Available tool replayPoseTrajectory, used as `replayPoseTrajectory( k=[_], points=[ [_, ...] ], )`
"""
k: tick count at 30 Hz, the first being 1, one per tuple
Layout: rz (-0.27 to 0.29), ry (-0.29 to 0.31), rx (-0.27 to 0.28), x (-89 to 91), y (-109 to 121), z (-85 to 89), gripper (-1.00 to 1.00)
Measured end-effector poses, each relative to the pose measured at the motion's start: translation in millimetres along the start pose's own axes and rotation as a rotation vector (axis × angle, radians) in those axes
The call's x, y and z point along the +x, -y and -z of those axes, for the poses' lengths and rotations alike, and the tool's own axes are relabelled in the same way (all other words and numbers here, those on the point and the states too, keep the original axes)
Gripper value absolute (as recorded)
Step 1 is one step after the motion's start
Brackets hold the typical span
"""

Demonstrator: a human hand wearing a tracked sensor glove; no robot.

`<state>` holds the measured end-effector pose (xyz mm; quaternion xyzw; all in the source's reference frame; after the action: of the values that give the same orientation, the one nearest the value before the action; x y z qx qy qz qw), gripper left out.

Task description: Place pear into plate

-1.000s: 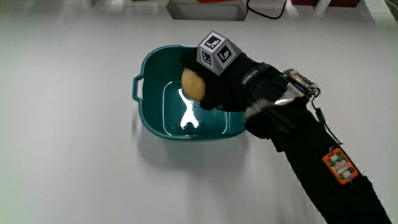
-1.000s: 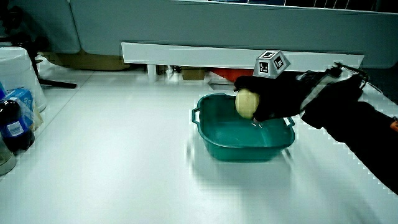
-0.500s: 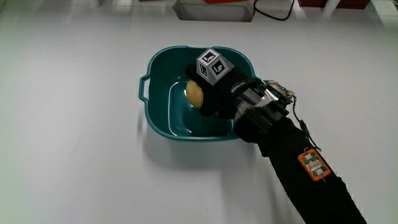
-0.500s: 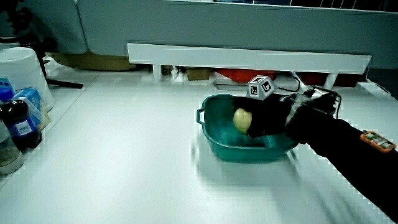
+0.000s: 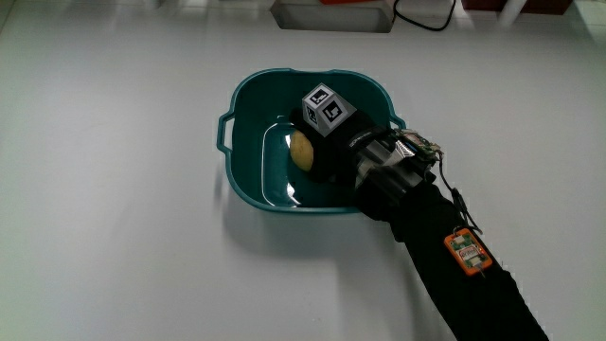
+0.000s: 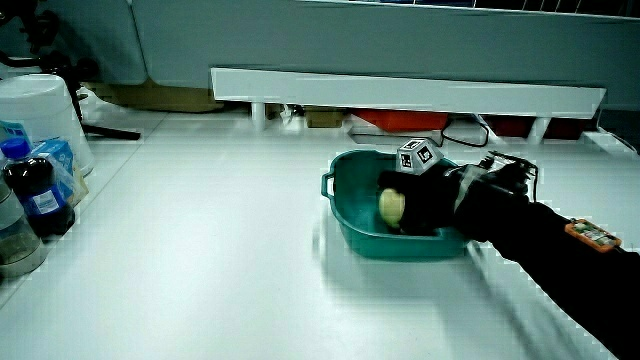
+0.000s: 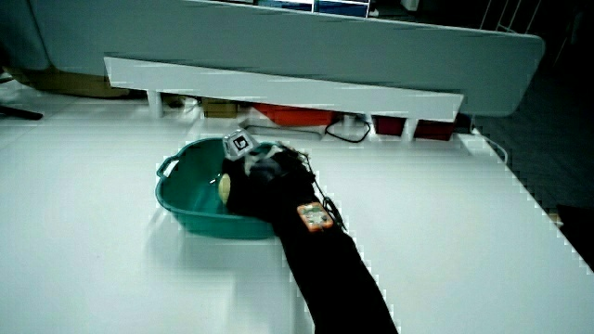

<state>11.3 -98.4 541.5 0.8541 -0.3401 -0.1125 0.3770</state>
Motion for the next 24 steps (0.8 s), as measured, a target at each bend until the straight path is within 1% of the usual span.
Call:
replayPoseTrajectory(
  k=[1,2,4,5,6,7,8,9,10,11,12,13,14,18,19,20,21,22,24],
  points=[
    [-0.005,-0.008,-0.002,0.8,0,-0.3,0.0],
    [0.009,-0.003,-0.004,1.1,0,-1.0,0.0],
    [0.003,-0.01,-0.012,2.7,-1,-0.6,0.0],
    [0.009,-0.018,-0.01,4.1,0,-0.7,0.0],
    [-0.003,-0.024,-0.015,4.6,0,-0.7,0.0],
    [0.0,-0.024,0.003,4.4,3,-2.3,0.0],
    [0.01,-0.016,-0.006,4.4,1,-1.0,0.0],
    [0.001,-0.015,-0.006,3.4,2,-1.4,0.0],
    [0.006,-0.009,-0.007,2.7,1,-1.1,0.0],
    [0.001,-0.003,-0.01,2.5,0,0.0,-0.06],
    [0.008,-0.005,-0.016,3.0,-1,0.9,-0.11],
    [0.006,-0.003,-0.007,2.6,2,-0.6,-0.17],
    [0.01,-0.004,-0.021,3.6,0,1.4,-0.22],
    [0.012,0.017,-0.039,5.0,1,5.3,-0.44],
    [0.006,0.011,-0.031,5.3,3,3.8,-0.5],
    [0.02,0.017,-0.017,6.7,4,3.5,-0.56],
    [0.018,0.014,-0.025,8.2,4,3.8,-0.61],
    [0.022,0.016,-0.018,10.1,4,4.1,-0.67],
    [0.012,0.006,-0.002,11.4,9,0.8,-0.78]
  ],
)
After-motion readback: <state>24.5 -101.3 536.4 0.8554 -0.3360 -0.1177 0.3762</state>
